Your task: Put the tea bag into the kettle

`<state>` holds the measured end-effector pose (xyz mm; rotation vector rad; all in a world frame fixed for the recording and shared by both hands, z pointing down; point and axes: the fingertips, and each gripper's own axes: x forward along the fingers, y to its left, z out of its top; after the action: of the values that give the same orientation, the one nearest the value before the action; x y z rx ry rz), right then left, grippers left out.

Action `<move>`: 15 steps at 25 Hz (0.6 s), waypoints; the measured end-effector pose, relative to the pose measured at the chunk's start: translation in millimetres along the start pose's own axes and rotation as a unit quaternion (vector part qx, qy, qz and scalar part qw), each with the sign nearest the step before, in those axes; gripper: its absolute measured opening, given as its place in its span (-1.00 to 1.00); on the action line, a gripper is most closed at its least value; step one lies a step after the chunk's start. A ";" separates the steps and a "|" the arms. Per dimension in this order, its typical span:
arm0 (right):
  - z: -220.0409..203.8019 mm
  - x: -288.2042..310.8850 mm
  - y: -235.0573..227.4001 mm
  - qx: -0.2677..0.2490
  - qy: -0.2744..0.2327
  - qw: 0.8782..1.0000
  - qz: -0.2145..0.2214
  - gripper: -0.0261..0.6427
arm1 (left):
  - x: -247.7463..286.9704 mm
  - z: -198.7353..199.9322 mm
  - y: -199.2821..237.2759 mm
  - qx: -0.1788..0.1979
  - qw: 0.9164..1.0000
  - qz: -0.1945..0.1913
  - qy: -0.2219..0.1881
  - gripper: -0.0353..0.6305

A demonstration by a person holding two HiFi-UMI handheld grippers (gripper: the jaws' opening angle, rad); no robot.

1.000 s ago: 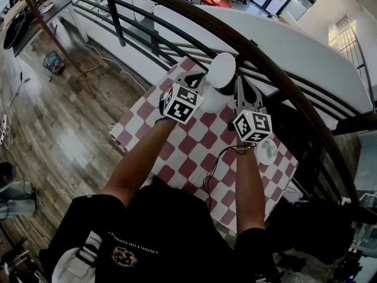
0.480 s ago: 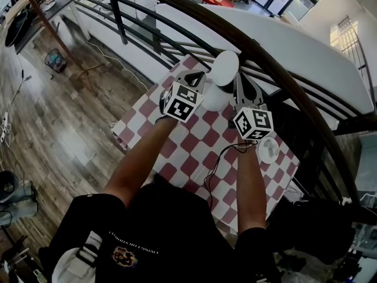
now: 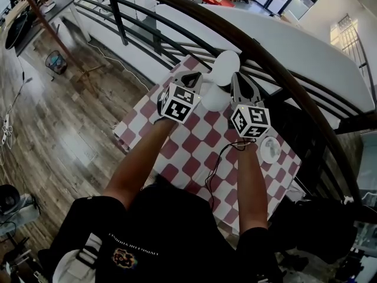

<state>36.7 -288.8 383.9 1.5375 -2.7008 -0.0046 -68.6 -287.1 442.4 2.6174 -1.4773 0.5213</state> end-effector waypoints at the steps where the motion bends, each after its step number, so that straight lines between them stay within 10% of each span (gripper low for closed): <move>1: -0.2 0.1 -0.2 -0.001 0.001 1.000 -0.001 -0.89 | -0.4 -0.1 0.5 -0.001 1.000 0.000 0.000 -0.90; 15: -15.9 -6.6 -21.5 0.015 0.020 0.999 -0.029 -0.89 | 1.3 0.2 -1.2 0.003 1.000 -0.002 0.002 -0.90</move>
<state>59.0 -293.9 399.2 1.6053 -2.6377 0.0655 -66.9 -287.6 442.7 2.6213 -1.4728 0.5305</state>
